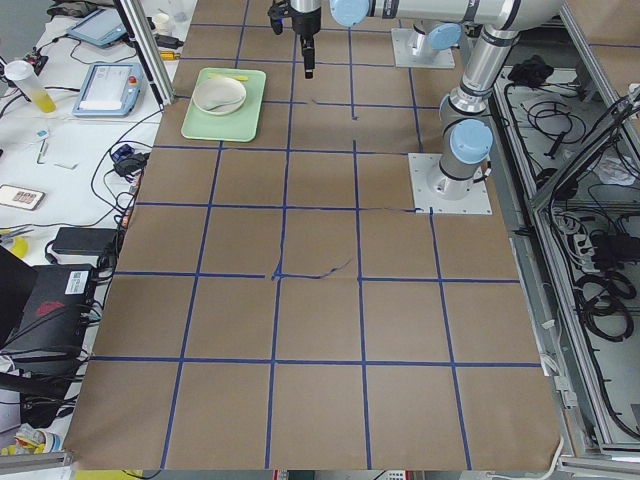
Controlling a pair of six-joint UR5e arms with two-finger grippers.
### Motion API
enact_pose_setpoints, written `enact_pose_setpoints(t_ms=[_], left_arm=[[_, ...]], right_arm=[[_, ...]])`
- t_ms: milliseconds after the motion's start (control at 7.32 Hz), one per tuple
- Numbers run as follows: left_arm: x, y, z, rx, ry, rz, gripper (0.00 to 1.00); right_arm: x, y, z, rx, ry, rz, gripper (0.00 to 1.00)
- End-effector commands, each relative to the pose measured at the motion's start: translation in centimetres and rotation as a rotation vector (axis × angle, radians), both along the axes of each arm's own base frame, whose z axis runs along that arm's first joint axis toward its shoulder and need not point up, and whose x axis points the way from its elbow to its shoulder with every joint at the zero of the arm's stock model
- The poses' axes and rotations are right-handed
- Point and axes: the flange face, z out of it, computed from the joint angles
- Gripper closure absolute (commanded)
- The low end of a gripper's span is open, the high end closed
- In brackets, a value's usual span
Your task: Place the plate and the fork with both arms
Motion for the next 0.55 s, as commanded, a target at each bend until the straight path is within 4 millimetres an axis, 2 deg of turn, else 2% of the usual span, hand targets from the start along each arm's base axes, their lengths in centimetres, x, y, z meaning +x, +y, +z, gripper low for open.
enact_pose_setpoints(t_ms=[0,273,410], left_arm=[[0.0,0.02,0.15,-0.004,0.001,0.002,0.0],[-0.03,-0.43,0.21,-0.01,0.001,-0.007,0.0],[-0.11,-0.34,0.99,-0.028,0.011,-0.012,0.0]], right_arm=[[0.66,-0.61,0.05,-0.05,-0.049,-0.021,0.0],[0.7,-0.81,-0.12,-0.052,-0.044,-0.02,0.0],[0.68,-1.21,-0.49,-0.053,-0.036,-0.018,0.0]])
